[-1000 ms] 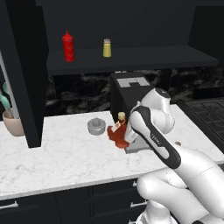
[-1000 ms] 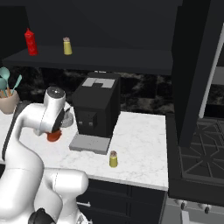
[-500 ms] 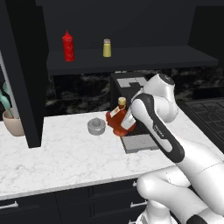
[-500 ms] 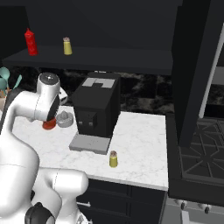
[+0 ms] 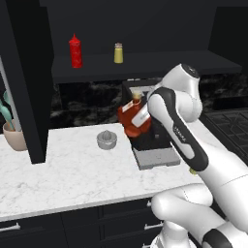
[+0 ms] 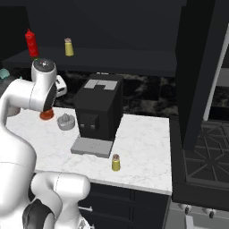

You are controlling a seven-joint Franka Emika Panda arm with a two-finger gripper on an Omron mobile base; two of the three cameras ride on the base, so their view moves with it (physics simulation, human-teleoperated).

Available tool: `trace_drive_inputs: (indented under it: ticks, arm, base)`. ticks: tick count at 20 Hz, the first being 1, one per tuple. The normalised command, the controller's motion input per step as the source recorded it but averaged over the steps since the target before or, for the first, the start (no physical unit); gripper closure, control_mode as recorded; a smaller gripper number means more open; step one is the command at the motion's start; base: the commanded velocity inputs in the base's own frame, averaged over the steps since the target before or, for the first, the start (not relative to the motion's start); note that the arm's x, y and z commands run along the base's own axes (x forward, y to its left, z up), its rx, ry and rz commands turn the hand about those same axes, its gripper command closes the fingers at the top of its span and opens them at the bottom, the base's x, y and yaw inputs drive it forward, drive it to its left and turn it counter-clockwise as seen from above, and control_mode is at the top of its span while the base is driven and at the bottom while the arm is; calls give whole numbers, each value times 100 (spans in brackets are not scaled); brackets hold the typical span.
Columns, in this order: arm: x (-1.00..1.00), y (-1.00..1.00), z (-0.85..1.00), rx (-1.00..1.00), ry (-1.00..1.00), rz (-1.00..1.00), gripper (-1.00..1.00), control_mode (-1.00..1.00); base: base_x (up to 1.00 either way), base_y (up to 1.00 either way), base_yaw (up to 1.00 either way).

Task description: Put the shaker and condiment bottle from the counter next to their counterparts in the cabinet.

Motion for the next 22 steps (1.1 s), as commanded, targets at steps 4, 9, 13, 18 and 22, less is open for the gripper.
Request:
trace_drive_inputs:
  ticks: [4,9,13,18,22]
  arm:
    - [-3,0,56,5,-1,-6,100,-100]
    - [-6,1,49,2,-9,-3,100,-100]
    - [-9,4,35,0,-21,0,100,-100]
    - [-3,10,34,0,-20,0,100,-100]
    - [0,11,39,0,-14,-1,100,-100]
  base:
    - [0,0,0]
    - [0,0,0]
    - [0,0,0]
    - [0,0,0]
    - [0,0,0]
